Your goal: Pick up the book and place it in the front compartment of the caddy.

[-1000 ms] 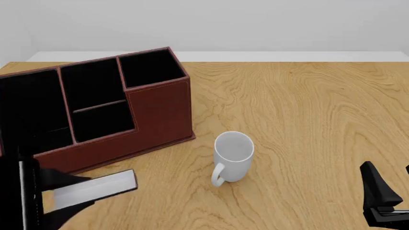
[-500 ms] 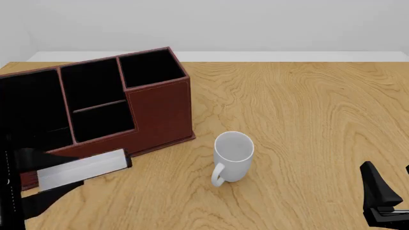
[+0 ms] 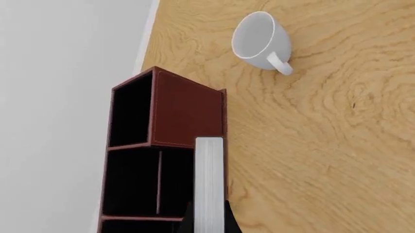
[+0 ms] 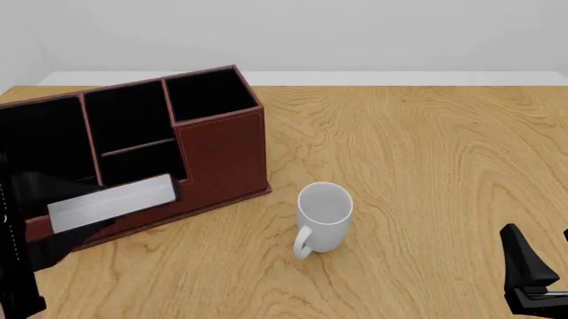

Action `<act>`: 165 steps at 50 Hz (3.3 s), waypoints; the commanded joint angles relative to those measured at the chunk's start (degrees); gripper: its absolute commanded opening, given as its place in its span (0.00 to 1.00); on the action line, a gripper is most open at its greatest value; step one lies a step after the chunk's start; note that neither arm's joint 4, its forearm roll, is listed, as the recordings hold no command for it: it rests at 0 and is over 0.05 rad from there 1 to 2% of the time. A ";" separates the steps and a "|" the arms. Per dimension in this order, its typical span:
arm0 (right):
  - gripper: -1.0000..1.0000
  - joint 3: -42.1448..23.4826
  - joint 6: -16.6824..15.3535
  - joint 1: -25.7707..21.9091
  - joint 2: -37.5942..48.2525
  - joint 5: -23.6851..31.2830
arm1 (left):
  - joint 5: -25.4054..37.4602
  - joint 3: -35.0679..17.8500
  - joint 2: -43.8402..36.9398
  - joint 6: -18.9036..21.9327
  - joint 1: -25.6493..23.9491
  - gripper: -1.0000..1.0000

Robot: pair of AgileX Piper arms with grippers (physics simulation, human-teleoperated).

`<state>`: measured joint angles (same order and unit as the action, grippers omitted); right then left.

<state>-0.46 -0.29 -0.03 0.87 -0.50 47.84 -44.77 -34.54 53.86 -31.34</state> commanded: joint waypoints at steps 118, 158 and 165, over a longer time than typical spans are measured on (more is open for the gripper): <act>1.00 0.00 0.00 0.01 0.01 0.00 | -38.77 10.40 -13.03 16.15 16.93 0.00; 1.00 0.00 -0.01 -0.01 -0.01 0.00 | -50.50 12.48 -20.49 20.04 19.15 0.00; 1.00 0.00 0.00 0.00 -0.01 0.00 | -52.28 12.75 -21.90 20.81 18.96 0.00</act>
<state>-0.46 -0.29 -0.04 0.87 -0.50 -1.93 -31.71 -55.49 72.73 -12.01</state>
